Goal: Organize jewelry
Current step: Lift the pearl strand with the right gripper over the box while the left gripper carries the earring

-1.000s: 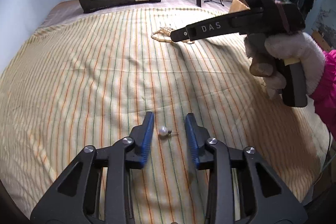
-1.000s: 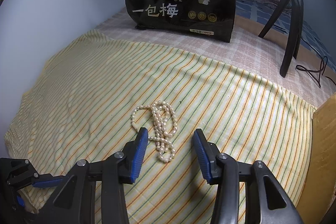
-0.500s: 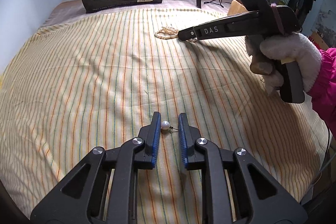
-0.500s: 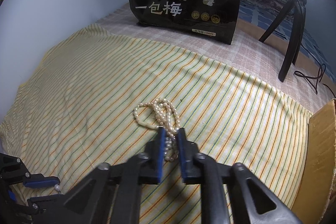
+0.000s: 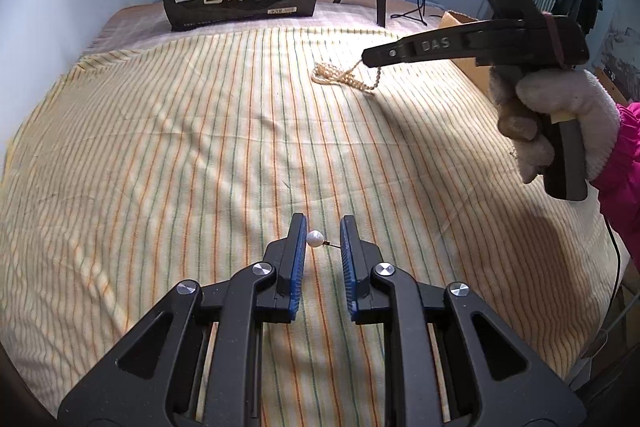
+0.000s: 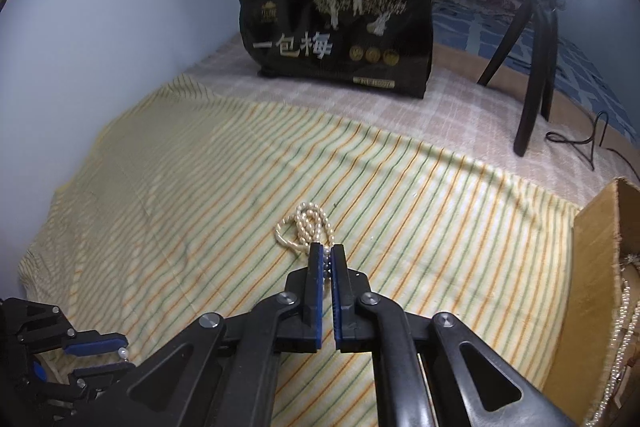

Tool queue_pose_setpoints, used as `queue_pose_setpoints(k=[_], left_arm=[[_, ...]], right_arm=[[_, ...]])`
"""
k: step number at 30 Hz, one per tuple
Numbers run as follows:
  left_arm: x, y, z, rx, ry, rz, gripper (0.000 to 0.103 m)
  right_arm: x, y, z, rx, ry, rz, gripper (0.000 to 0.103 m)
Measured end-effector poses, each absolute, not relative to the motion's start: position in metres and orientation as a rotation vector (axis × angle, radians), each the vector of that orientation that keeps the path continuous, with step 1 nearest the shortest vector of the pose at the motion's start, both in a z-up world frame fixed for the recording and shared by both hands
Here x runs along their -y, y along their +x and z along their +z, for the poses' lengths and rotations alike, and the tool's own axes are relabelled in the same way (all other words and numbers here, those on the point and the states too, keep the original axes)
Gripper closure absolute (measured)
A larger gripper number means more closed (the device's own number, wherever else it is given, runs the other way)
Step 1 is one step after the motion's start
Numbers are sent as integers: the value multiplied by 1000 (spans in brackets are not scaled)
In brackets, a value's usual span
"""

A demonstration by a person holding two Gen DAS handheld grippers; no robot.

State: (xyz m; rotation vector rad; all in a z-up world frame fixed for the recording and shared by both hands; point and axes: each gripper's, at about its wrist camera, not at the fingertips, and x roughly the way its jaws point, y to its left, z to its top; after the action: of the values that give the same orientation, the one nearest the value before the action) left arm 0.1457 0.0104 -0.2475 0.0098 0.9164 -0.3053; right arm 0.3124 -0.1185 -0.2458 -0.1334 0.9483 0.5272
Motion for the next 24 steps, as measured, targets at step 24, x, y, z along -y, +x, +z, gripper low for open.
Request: queue_pose_setpoints(k=[24], left_arm=[[12,130,-182,-826,24,-359,87]], right_arm=[[159,267,-129,-846,-139,480,103]])
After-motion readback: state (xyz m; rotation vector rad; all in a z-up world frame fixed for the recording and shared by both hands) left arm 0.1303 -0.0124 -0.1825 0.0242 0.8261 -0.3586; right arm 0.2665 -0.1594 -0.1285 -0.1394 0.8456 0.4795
